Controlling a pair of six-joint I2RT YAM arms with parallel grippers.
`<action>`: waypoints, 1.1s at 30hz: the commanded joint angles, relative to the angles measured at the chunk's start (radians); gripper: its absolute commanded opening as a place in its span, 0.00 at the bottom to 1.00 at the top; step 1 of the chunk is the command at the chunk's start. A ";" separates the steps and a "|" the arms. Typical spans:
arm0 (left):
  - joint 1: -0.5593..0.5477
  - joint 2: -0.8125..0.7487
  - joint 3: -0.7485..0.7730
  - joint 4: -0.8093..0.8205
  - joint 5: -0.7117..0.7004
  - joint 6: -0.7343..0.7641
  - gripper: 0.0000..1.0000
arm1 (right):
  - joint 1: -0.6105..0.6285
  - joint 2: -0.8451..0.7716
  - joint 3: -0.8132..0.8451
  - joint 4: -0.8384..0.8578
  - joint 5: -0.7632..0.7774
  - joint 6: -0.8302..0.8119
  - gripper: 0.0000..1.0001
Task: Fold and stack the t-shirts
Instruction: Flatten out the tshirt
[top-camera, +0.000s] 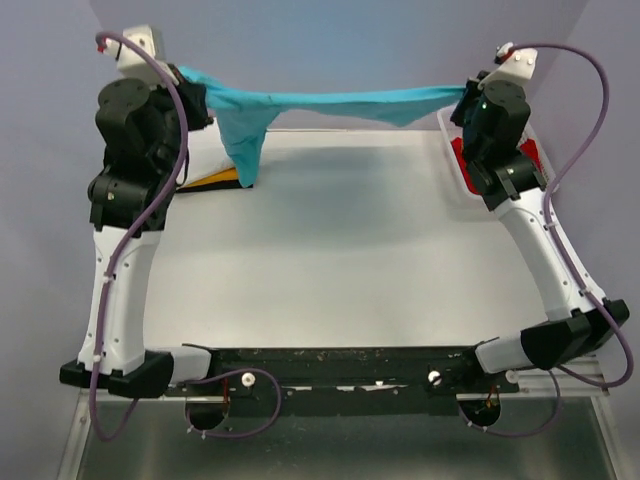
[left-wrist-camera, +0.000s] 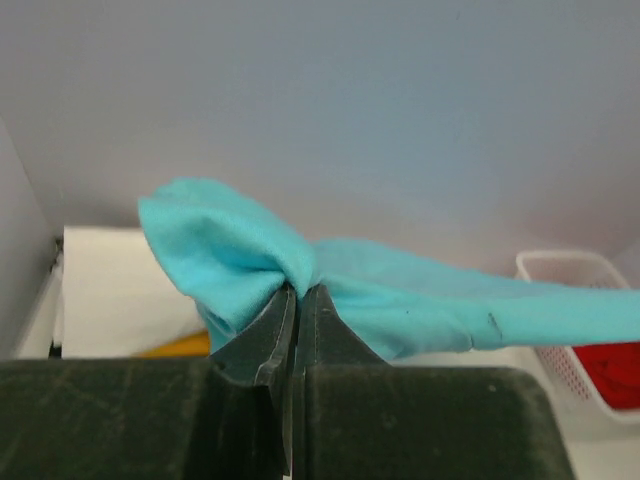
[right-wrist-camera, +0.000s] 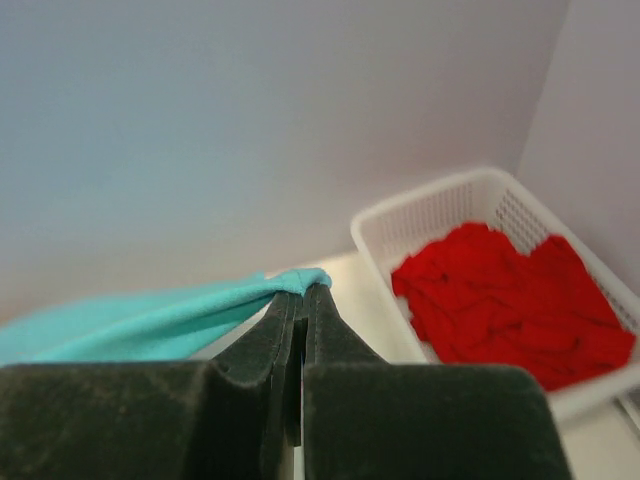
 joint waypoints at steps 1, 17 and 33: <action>0.003 -0.211 -0.521 0.089 0.054 -0.086 0.00 | -0.004 -0.145 -0.349 -0.033 -0.020 0.059 0.01; -0.366 -0.687 -1.555 -0.079 0.045 -0.639 0.99 | -0.005 -0.317 -0.941 -0.513 0.045 0.636 0.79; -0.373 -0.385 -1.403 0.188 0.120 -0.507 0.99 | -0.002 -0.350 -1.090 0.058 -0.599 0.392 1.00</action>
